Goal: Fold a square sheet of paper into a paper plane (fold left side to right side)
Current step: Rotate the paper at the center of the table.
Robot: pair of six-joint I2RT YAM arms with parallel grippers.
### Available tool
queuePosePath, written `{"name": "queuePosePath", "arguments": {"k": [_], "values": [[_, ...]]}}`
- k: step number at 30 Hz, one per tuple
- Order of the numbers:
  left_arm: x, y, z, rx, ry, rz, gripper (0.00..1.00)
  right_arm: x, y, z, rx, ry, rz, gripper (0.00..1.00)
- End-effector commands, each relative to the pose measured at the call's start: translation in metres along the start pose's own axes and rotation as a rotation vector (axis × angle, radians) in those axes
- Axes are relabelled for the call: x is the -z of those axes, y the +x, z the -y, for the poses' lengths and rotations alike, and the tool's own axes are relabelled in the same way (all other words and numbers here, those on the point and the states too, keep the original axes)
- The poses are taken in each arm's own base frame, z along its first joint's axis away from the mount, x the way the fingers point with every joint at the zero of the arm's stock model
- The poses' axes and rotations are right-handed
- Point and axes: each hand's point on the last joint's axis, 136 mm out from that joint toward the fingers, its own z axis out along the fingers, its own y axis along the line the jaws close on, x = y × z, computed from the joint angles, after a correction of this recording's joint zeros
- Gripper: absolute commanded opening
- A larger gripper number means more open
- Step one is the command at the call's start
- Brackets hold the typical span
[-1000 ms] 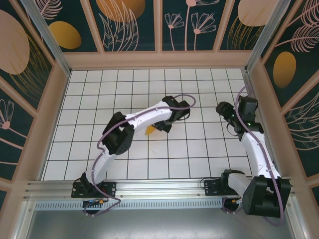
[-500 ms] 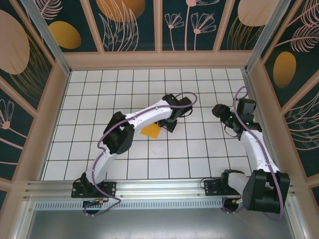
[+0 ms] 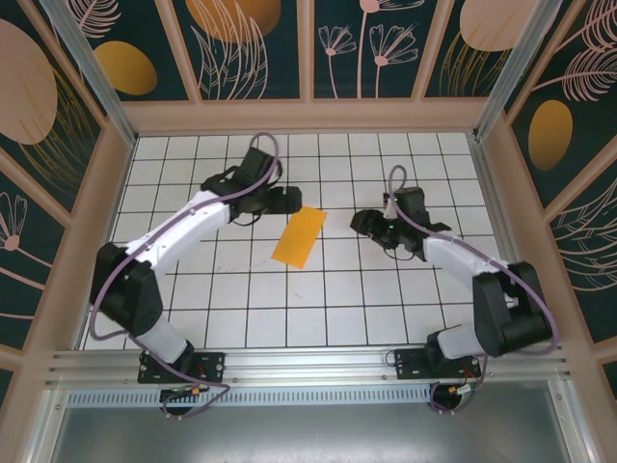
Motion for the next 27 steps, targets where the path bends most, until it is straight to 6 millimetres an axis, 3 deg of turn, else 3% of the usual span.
{"name": "queuePosePath", "arguments": {"k": [1,3,9,14,27], "values": [[-0.003,-0.009,0.003,0.097,0.187,0.083,0.86,-0.022,-0.015,-0.029,0.012,-0.041,0.024,0.65],[-0.007,-0.004,-0.012,0.149,0.213,0.086,0.86,-0.040,-0.015,-0.033,0.022,-0.005,0.003,0.66],[-0.030,0.026,-0.034,0.184,0.221,0.005,0.87,-0.075,-0.017,-0.021,0.055,0.210,-0.019,0.81],[-0.044,0.046,-0.046,0.190,0.189,-0.039,0.87,-0.102,-0.013,-0.022,0.063,0.254,-0.058,0.83],[-0.033,0.054,-0.065,0.155,0.100,-0.011,0.88,-0.143,-0.003,-0.040,0.130,0.326,-0.107,0.86]]}}
